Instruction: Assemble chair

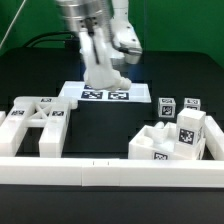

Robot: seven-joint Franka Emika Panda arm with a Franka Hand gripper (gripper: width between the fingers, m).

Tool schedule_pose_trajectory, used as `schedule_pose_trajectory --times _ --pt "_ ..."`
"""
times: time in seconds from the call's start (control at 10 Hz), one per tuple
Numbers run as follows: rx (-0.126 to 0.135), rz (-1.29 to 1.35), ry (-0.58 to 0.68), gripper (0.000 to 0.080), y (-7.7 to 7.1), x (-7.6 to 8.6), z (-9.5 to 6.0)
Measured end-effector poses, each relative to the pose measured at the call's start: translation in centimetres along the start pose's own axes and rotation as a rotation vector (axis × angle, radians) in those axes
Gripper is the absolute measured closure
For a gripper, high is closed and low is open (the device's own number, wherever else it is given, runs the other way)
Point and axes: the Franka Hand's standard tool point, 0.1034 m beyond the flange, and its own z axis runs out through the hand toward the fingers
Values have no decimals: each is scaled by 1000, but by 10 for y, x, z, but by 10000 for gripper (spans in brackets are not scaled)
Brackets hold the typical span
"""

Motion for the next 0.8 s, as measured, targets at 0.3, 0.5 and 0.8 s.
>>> schedule_pose_trajectory --times 0.3,0.5,0.8 --pt "-48 -211 154 528 -34 -34 -19" --pt "-16 -233 211 528 -40 -47 -11" --pt "-1 -352 362 528 -55 -72 -17"
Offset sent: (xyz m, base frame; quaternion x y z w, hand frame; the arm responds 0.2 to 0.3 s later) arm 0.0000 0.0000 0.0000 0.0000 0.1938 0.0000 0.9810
